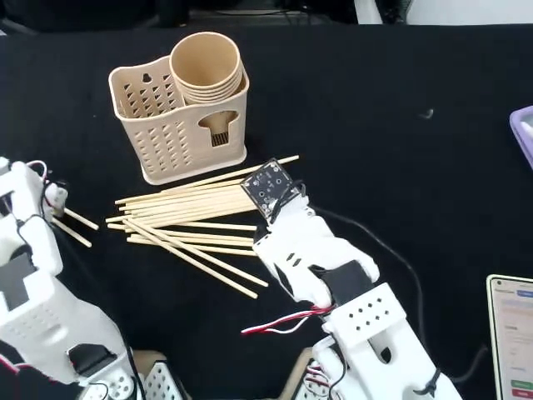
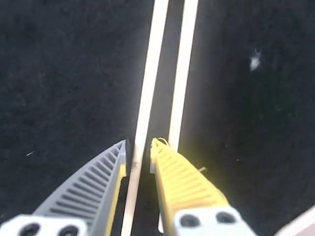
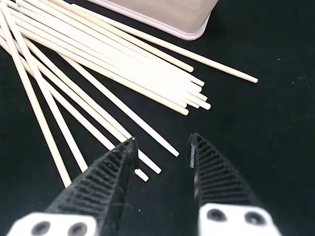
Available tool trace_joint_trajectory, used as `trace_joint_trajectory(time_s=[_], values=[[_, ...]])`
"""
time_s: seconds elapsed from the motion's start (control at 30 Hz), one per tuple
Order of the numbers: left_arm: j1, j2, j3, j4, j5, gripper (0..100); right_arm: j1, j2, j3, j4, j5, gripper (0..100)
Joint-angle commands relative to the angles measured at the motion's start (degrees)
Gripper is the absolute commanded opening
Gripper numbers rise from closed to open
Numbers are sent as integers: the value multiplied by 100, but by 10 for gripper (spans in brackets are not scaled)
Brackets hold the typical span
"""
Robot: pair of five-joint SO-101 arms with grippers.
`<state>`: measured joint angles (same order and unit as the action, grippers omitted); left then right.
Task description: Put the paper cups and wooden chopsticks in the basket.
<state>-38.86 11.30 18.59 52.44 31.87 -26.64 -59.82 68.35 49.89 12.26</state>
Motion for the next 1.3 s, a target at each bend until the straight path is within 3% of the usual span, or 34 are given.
trace_joint_trajectory(time_s=[0.0, 0.17, 0.4, 1.0, 1.1, 1.2, 1.27], values=[[-57, -35, -848, 712, 44, 159, -44, -145, -40, -123, 18, 174], [-163, -158, -1490, 1284, 26, 179, -44, -145, -40, -123, 18, 174], [-163, 475, -1473, 668, 35, 186, -44, -145, -40, -123, 26, 174], [-198, 1284, -1596, 334, 26, 205, -44, -145, -31, -123, 26, 174], [-312, 1442, -1604, 352, 18, 165, -44, -145, -31, -123, 26, 174], [-444, 1407, -1604, 352, 44, 38, -44, -145, -31, -123, 26, 174], [-523, 1363, -1596, 360, 62, 42, -44, -145, -31, -123, 26, 174]])
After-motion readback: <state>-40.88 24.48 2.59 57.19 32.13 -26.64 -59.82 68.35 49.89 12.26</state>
